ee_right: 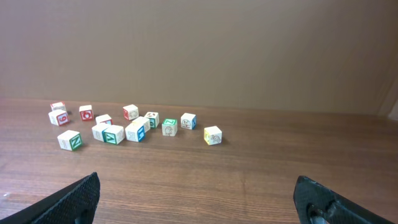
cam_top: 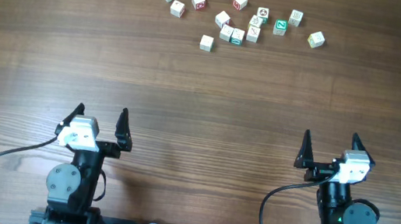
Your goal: Form a tower
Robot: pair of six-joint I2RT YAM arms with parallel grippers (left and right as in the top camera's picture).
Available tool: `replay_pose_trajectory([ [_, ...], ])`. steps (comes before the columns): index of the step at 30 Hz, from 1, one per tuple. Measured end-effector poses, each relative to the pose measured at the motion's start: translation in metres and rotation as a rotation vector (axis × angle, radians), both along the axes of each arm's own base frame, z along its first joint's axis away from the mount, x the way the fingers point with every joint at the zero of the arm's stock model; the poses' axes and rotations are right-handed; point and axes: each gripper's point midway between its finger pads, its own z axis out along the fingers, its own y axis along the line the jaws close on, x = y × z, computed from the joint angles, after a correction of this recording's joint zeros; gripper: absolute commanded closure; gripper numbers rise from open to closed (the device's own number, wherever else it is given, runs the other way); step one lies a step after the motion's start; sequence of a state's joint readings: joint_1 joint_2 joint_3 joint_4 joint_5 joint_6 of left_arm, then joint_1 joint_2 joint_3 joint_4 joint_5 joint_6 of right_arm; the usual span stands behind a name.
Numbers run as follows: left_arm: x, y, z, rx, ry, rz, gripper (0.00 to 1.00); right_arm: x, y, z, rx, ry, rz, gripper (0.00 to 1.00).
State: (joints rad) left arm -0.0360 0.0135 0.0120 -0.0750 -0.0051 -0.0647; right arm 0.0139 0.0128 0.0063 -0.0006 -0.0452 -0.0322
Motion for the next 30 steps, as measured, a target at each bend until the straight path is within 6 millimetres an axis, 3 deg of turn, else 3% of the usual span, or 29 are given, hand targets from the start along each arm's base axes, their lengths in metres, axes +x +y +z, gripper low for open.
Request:
replay_pose_trajectory([
  [30, 0.0003, -0.0008, -0.0018, -0.017, 0.009, -0.003, 0.0, 0.0, 0.0001, 0.0, 0.0, 0.0, 0.0, 0.0],
])
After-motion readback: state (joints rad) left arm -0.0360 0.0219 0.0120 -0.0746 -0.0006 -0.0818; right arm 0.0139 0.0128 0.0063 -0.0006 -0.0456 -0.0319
